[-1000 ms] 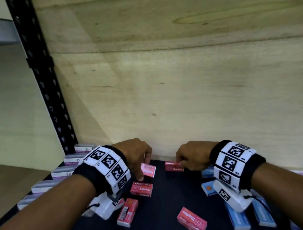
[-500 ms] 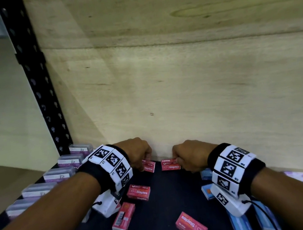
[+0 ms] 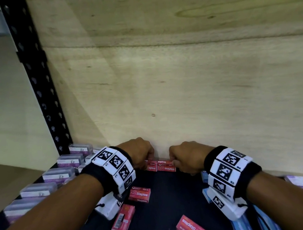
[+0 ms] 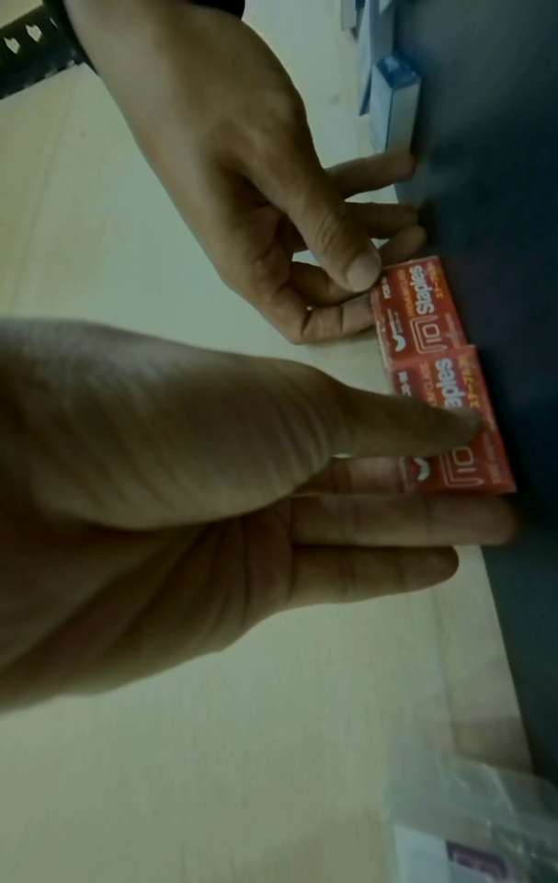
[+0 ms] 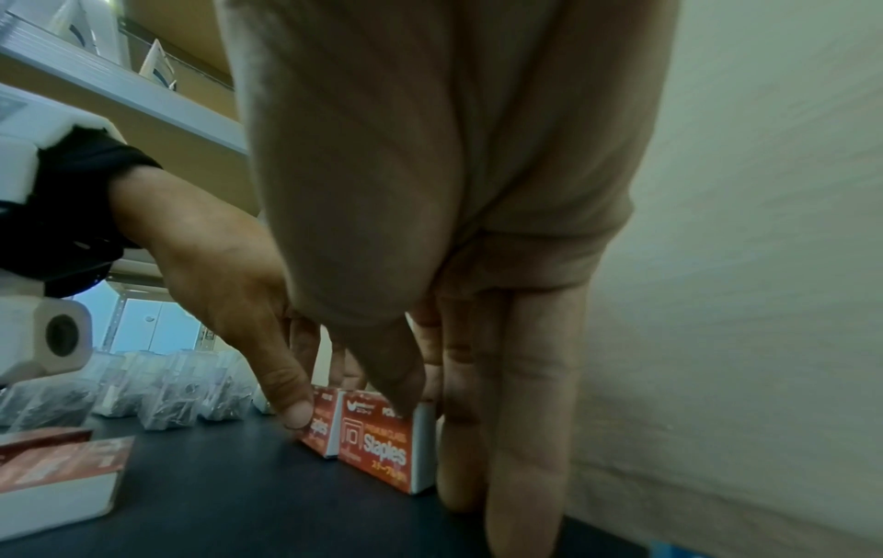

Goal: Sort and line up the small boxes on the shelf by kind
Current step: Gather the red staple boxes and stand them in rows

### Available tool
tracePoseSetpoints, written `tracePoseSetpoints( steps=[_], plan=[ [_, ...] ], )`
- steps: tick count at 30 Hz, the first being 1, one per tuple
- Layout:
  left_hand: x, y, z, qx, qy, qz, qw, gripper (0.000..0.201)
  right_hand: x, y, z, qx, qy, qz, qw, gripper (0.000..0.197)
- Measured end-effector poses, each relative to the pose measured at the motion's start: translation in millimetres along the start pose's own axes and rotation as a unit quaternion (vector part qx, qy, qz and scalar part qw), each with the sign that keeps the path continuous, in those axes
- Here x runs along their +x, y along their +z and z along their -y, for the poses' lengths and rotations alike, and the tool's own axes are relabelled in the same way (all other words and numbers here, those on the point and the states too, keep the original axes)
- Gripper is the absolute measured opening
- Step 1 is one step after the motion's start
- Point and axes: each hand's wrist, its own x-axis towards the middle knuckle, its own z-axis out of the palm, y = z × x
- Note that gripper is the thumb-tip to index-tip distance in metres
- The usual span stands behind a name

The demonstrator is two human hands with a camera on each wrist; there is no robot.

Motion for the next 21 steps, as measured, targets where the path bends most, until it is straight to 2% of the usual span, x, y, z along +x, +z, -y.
tracePoseSetpoints(
  steps=[12,18,21],
  plan=[
    [2,1,8,0.015,-0.004,-0.002,1.0,0.026,2,2,0,-0.008,0.007,0.002,1.0,0.03],
    [-12,-6,12,0.024,-0.02,-0.025,0.999,0.038,0,3,-1,0.008,0.01,0.005,1.0,0.032],
    [-28,-13,12,0.04,-0.018,-0.04,0.998,0.03,-7,3,-5,0.031,0.016,0.016,0.999,0.036]
  ],
)
